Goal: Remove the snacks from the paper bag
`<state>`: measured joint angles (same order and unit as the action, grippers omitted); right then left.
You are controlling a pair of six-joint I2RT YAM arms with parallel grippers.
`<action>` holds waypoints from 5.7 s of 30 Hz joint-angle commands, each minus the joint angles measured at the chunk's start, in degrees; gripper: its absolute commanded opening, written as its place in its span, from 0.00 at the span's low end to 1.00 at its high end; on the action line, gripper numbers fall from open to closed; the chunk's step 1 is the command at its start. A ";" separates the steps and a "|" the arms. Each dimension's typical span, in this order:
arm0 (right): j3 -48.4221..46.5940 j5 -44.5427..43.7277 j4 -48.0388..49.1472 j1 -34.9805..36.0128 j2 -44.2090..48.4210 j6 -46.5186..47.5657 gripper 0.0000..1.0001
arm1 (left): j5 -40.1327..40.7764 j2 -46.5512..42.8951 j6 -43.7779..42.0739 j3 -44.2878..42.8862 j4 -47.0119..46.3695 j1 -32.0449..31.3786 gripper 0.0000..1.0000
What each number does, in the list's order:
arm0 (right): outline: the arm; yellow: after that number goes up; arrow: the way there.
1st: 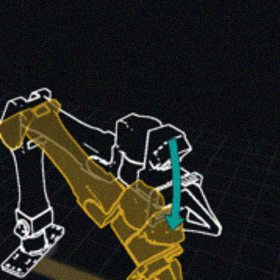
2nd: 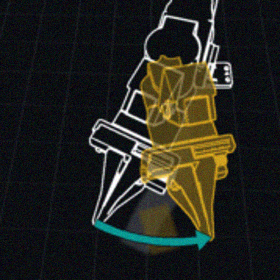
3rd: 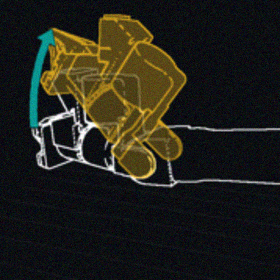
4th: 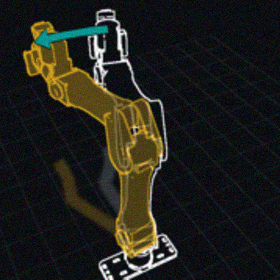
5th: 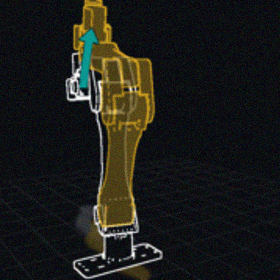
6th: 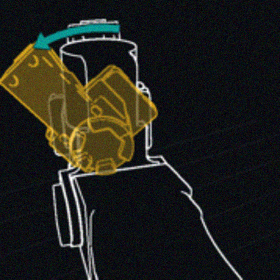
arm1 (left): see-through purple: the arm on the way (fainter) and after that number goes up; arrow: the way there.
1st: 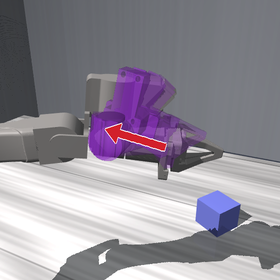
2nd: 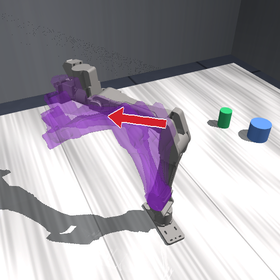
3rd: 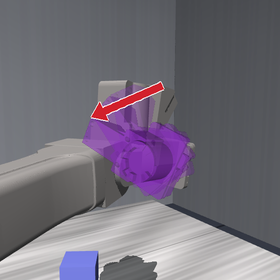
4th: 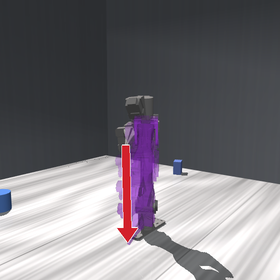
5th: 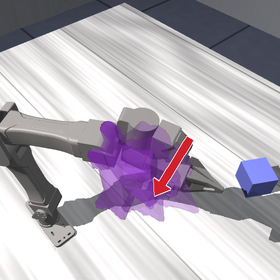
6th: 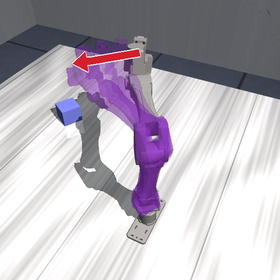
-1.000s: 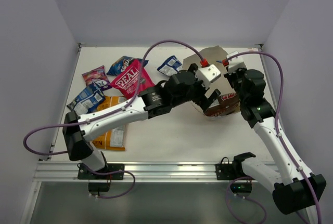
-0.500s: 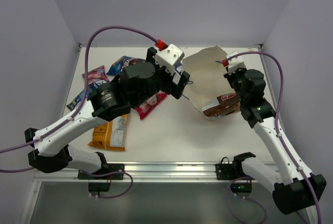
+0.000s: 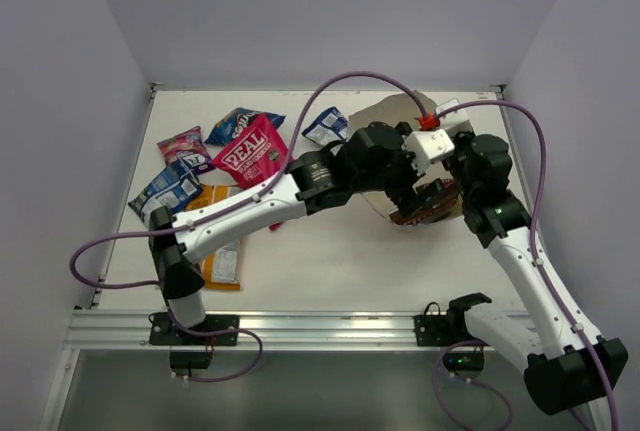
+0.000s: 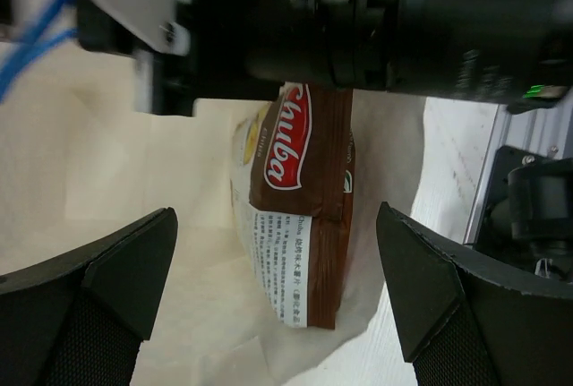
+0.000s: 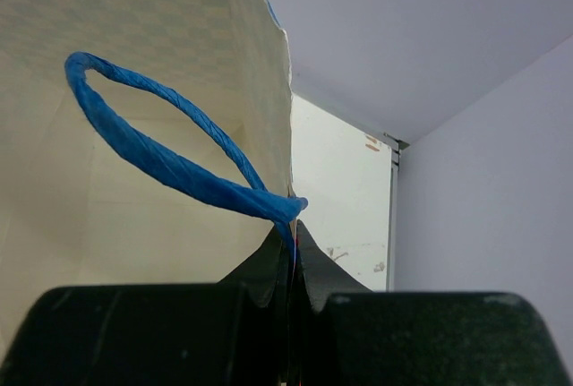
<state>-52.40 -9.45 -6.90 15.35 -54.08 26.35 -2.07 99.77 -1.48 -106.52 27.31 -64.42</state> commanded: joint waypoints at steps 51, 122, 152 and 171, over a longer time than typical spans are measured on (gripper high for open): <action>-0.15 -6.89 4.35 -0.59 -1.29 0.28 0.00 | 34.22 -37.88 7.79 -0.62 12.48 3.60 0.00; -16.56 -11.64 -4.76 -4.62 -7.43 -13.23 0.00 | 29.39 -41.14 13.26 44.20 -9.46 28.91 1.00; -26.09 1.02 -18.94 -23.26 -25.19 -38.22 0.42 | 24.57 -43.69 14.57 48.25 -6.39 29.09 1.00; -27.49 8.83 -23.25 -23.18 -10.17 -32.50 0.99 | 24.65 -43.08 15.01 43.07 -1.65 29.09 1.00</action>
<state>-77.25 -4.84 -28.95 -7.57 -66.65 -7.92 22.70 56.62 12.88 -60.49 25.02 -35.68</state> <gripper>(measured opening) 0.986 0.997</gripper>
